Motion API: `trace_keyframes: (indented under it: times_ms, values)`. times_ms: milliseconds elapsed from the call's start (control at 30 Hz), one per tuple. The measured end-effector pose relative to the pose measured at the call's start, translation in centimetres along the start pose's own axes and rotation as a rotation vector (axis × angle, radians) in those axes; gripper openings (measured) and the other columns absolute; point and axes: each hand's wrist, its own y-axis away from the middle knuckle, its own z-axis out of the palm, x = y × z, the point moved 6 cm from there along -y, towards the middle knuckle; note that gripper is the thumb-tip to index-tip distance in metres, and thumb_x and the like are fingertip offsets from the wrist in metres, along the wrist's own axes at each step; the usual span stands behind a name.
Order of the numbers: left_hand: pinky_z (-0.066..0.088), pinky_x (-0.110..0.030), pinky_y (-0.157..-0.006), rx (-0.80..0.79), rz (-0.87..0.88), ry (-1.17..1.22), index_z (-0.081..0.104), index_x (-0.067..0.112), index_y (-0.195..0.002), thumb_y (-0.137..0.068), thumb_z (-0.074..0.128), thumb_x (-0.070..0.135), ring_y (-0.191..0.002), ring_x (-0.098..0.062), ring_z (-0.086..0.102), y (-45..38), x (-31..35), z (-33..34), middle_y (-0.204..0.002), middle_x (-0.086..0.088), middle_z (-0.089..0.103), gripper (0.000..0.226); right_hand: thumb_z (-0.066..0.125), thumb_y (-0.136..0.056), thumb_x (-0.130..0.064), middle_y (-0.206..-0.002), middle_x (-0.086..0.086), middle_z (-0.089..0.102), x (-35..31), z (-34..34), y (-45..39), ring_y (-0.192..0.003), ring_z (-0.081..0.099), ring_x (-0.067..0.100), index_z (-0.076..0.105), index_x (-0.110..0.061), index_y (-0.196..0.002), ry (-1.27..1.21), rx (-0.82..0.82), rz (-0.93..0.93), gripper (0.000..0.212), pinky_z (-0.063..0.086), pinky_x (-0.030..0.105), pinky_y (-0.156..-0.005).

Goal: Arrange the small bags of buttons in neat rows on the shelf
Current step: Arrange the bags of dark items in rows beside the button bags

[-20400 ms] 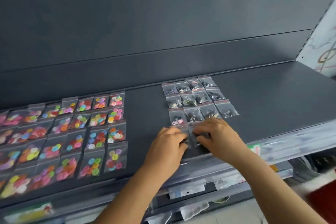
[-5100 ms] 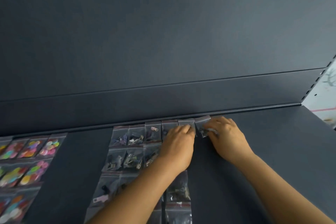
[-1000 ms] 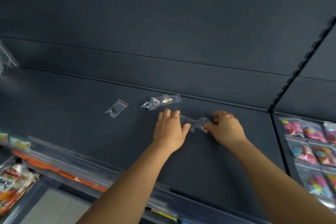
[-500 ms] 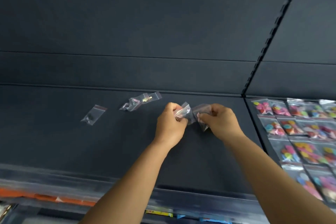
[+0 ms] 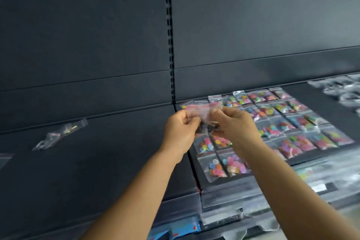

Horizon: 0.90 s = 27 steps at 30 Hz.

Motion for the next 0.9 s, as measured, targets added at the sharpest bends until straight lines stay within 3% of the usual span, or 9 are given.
trace_keyframes:
  times_ms: [67,167,267,367,433,567,700,900]
  values:
    - [0.057,-0.033,-0.076,-0.051,0.013,-0.008,0.069,0.013,-0.096,-0.092,0.053,0.007,-0.082,-0.014,0.068,0.5,0.7,4.3,-0.090,-0.002,0.073,0.017,0.064,-0.086,-0.020,-0.067,0.004,0.071,0.0,-4.2,0.6,-0.061,0.067,0.017,0.073,-0.020,-0.067,-0.037,0.041,0.009,0.021,0.053,0.027,-0.054]
    - [0.056,-0.025,-0.073,-0.106,0.030,-0.042,0.070,0.014,-0.096,-0.091,0.056,0.011,-0.080,-0.009,0.069,1.4,1.4,10.8,-0.090,0.001,0.073,0.015,0.066,-0.085,-0.013,-0.060,-0.001,0.067,0.2,-10.9,1.5,-0.059,0.062,0.015,0.071,-0.024,-0.058,-0.094,0.124,0.023,0.029,0.051,0.029,-0.056]
    - [0.057,-0.032,-0.079,-0.169,0.009,-0.013,0.070,0.012,-0.097,-0.089,0.059,0.010,-0.084,-0.015,0.069,2.4,2.0,17.3,-0.091,-0.003,0.073,0.014,0.068,-0.083,-0.010,-0.056,0.000,0.064,0.2,-17.4,2.6,-0.053,0.060,0.013,0.069,-0.021,-0.055,-0.116,0.209,0.012,0.029,0.050,0.025,-0.051]
    - [0.057,-0.025,-0.064,-0.228,-0.023,0.038,0.069,0.015,-0.088,-0.088,0.061,0.010,-0.073,-0.013,0.069,3.5,2.5,23.6,-0.084,-0.003,0.073,0.009,0.068,-0.082,-0.009,-0.052,0.001,0.062,0.3,-23.6,3.8,-0.047,0.057,0.013,0.068,-0.017,-0.057,-0.111,0.281,-0.002,0.027,0.049,0.023,-0.047]
    - [0.051,-0.018,-0.052,-0.241,-0.052,0.075,0.068,0.015,-0.085,-0.088,0.061,0.009,-0.063,-0.008,0.067,4.2,2.8,27.3,-0.078,-0.001,0.071,0.010,0.066,-0.083,-0.009,-0.056,0.003,0.064,0.6,-27.3,4.6,-0.051,0.058,0.015,0.071,-0.015,-0.063,-0.116,0.315,-0.008,0.022,0.053,0.026,-0.053]
    - [0.057,-0.023,-0.063,-0.258,-0.085,0.095,0.070,0.009,-0.093,-0.086,0.063,0.009,-0.073,-0.009,0.068,5.2,3.2,34.0,-0.084,-0.004,0.072,0.009,0.062,-0.083,-0.010,-0.073,0.007,0.072,1.5,-33.9,5.8,-0.066,0.065,0.018,0.075,-0.016,-0.078,-0.093,0.348,0.010,0.015,0.058,0.031,-0.068]
    - [0.052,-0.017,-0.057,-0.320,-0.069,0.101,0.069,0.009,-0.090,-0.086,0.064,0.008,-0.061,-0.001,0.065,5.6,4.0,39.6,-0.079,-0.002,0.071,0.007,0.061,-0.085,-0.004,-0.087,0.013,0.074,2.6,-39.1,6.2,-0.083,0.070,0.026,0.074,-0.013,-0.087,-0.139,0.371,0.049,0.016,0.058,0.033,-0.075]
    - [0.057,-0.023,-0.062,-0.432,-0.006,0.017,0.071,0.014,-0.082,-0.088,0.061,0.015,-0.068,-0.006,0.064,3.8,5.0,47.2,-0.078,0.000,0.071,0.012,0.064,-0.084,-0.007,-0.086,0.010,0.072,3.9,-46.4,4.8,-0.074,0.065,0.019,0.075,-0.016,-0.082,-0.175,0.536,0.065,0.014,0.052,0.024,-0.062]
